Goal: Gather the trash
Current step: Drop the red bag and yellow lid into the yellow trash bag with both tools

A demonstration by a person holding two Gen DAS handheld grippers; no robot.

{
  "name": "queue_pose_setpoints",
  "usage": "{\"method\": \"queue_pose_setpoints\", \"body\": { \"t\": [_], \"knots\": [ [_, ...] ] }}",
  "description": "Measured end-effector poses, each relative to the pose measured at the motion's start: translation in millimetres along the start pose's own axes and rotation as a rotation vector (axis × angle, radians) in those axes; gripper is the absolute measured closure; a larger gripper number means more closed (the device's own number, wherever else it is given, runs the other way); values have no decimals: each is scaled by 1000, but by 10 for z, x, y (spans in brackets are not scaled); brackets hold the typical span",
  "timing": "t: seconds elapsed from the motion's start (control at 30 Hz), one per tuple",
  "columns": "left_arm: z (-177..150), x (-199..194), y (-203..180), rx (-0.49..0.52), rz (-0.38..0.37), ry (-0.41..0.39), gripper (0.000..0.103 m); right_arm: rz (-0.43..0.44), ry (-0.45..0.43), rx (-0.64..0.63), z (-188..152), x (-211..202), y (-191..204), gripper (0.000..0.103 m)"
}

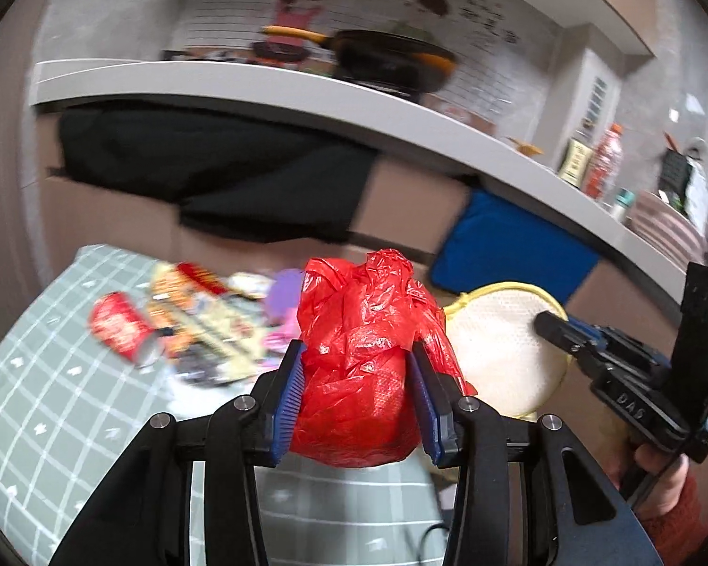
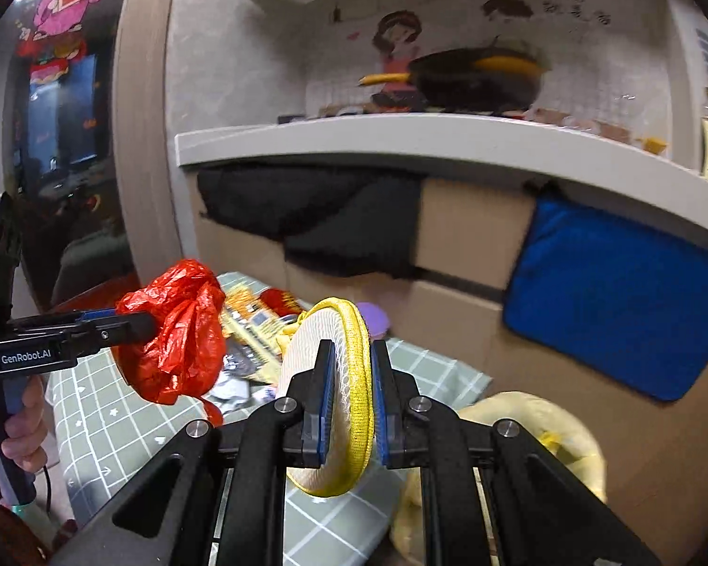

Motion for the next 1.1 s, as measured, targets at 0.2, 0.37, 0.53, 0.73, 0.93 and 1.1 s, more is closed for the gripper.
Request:
{"method": "queue_pose_setpoints", "body": {
  "t": [0.2, 0.37, 0.53, 0.73, 0.93, 1.1],
  "knots": [
    [117, 273, -791, 78, -101, 17, 60, -121, -41, 49, -61, -371, -618, 90],
    [106, 626, -1405, 121, -190, 63, 60, -219, -55, 95, -198, -691, -1164, 90],
    [96, 999, -1756, 151, -217, 91, 60, -273, -63, 135, -303, -842, -1613, 90],
    [-37, 1490, -1789, 128, -205, 173, 61, -286, -37, 181, -443, -693, -1889, 90],
    [-288, 1892, -1606, 99, -176, 261, 61, -269, 5, 189, -554, -432, -1955, 90],
    [-461, 2180, -1492, 69, -173, 333, 61, -269, 36, 204, -660, -256, -2031, 90]
  ]
}}
Point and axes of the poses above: each gripper's, at about its wrist camera, not at the fingertips, and x roughly the way its jaws point, y to its left, z to its top, the point moved 7 cm from there along x, roughly the way its jaws point, and after that the axes turned 2 degrees about y, right-handed, at the moved point
